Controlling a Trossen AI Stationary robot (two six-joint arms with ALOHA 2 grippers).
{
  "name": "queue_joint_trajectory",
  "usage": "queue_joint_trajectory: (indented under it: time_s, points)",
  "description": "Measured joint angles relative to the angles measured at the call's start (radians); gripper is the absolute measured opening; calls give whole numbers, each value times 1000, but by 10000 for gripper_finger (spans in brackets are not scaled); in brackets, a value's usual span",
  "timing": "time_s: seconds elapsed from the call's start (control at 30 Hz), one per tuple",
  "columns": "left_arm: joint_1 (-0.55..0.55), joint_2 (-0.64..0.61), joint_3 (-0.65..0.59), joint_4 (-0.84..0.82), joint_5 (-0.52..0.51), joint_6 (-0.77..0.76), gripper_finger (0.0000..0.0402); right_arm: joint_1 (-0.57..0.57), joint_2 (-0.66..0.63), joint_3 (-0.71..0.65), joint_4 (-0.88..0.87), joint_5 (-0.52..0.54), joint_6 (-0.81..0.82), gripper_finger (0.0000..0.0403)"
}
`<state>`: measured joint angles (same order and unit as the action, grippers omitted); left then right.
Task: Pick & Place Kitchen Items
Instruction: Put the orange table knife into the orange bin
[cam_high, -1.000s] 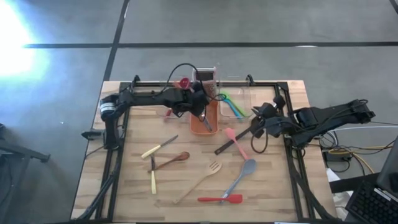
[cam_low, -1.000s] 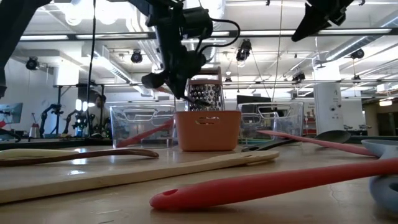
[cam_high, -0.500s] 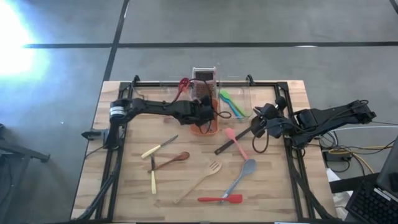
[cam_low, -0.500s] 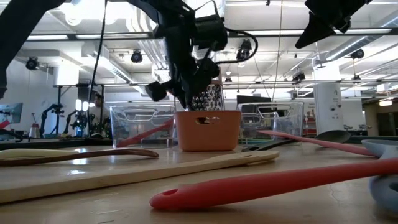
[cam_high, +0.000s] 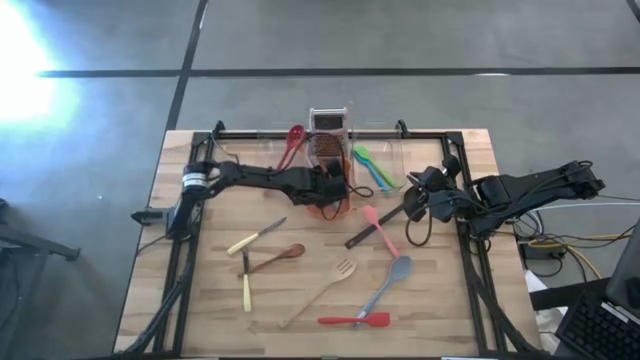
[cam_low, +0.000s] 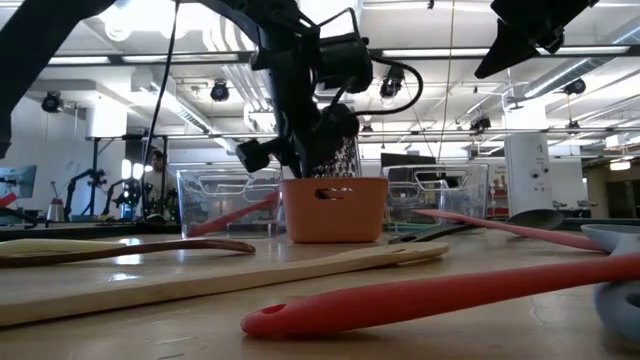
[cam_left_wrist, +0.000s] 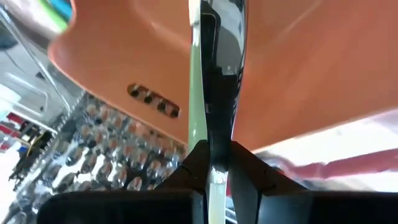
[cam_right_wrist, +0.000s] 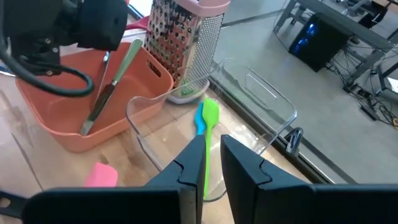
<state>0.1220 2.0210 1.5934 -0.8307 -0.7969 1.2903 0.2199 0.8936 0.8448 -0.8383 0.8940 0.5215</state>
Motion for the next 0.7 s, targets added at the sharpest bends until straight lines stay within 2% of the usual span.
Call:
queue_joint_trajectory:
  time_s: [0.23,0.5,0.7]
  points:
    - [-6,0,3,-1,98,-2,37,0,0,0,1,-1,-1,43]
    - [-6,0,3,0,137,-10,37,0,0,0,4,-1,-1,43]
    - [-6,0,3,16,141,-15,58,0,0,0,4,-4,0,43]
